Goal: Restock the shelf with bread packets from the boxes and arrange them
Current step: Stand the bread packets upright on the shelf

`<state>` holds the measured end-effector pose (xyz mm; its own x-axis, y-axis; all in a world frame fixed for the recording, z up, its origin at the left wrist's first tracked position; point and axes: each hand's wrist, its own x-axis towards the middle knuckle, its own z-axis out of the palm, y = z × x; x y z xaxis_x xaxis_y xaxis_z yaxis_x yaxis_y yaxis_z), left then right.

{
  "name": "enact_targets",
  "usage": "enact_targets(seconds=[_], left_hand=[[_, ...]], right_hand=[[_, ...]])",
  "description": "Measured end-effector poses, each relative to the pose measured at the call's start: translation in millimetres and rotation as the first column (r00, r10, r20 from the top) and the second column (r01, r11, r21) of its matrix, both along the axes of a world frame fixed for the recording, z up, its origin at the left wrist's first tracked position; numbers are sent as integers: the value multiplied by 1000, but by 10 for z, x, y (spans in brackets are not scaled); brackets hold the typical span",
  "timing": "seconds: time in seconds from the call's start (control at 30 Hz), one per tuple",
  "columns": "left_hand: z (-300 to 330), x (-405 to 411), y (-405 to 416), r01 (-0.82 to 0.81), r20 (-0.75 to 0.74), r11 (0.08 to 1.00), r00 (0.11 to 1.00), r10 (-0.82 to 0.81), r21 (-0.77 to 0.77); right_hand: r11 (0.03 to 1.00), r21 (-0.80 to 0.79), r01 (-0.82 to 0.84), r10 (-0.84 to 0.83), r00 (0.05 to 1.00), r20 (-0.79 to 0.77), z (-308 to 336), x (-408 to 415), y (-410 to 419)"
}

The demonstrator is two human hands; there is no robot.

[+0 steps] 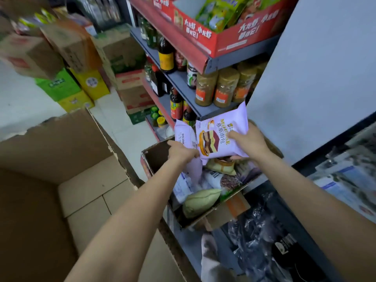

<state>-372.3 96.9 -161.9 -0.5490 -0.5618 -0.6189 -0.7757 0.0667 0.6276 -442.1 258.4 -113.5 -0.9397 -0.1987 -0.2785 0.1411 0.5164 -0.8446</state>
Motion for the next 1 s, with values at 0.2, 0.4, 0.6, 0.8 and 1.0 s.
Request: enact_targets(seconds=[0.2, 0.4, 0.6, 0.8, 1.0], left_hand=[[996, 449, 261, -61, -349, 958, 936, -42, -280], [2047, 940, 794, -193, -634, 925, 770, -64, -327], [2742, 1228, 1716, 27, -829, 958, 495, -262, -286], [3158, 1576, 2784, 269, -917, 936, 263, -300, -229], [3179, 1834, 3499, 382, -912, 885, 195, -361, -268]], right_hand=[[999, -45, -23, 13, 977, -212, 981, 762, 207], [998, -37, 45, -57, 865, -498, 2119, 1649, 705], [894, -262, 364, -444, 639, -628, 2725, 2411, 1684], [678, -414, 607, -707, 387, -592, 2907, 3042, 2733], [627, -224, 746, -612, 294, -735, 3088, 3475, 3505]])
